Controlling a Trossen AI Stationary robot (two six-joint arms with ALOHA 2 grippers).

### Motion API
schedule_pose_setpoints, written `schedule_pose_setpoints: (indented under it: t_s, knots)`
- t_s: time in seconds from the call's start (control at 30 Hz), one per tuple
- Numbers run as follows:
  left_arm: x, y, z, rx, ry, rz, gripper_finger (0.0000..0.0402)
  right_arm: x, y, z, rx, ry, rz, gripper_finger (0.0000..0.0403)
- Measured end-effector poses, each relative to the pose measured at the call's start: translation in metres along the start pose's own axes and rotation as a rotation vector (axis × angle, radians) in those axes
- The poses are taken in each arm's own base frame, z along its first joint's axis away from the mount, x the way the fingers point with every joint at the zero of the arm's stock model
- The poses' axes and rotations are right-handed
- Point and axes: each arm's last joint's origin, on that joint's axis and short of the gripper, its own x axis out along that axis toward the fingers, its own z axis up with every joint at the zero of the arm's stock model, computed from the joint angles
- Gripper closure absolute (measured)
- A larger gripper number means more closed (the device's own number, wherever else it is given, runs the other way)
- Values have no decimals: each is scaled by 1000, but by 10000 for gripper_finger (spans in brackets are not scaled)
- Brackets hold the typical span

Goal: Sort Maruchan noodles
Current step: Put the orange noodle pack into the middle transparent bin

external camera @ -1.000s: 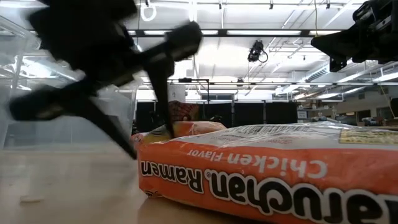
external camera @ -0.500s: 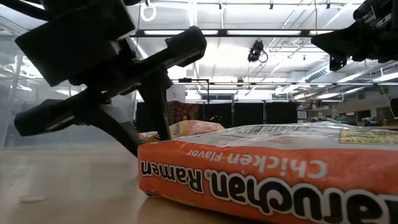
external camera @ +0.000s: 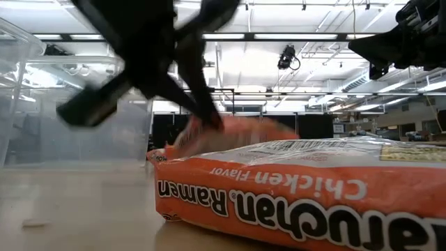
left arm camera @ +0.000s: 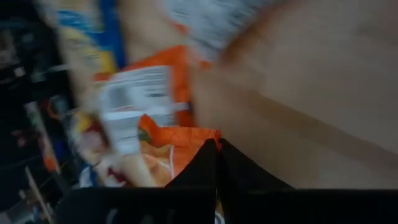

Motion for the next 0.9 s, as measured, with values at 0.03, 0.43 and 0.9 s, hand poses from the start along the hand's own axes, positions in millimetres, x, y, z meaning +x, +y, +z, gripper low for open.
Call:
schedule_pose_setpoints:
  t_s: [0.03,0.43,0.9]
  knots:
    - [-6,6,-2,-32,-6,20,398,0,0,0,0,-1,0,372]
    - [-108,87,-56,-637,-40,397,400,0,0,0,0,0,0,372]
    - [-232,52,-149,-1311,201,666,401,0,0,3,4,-35,-1,372]
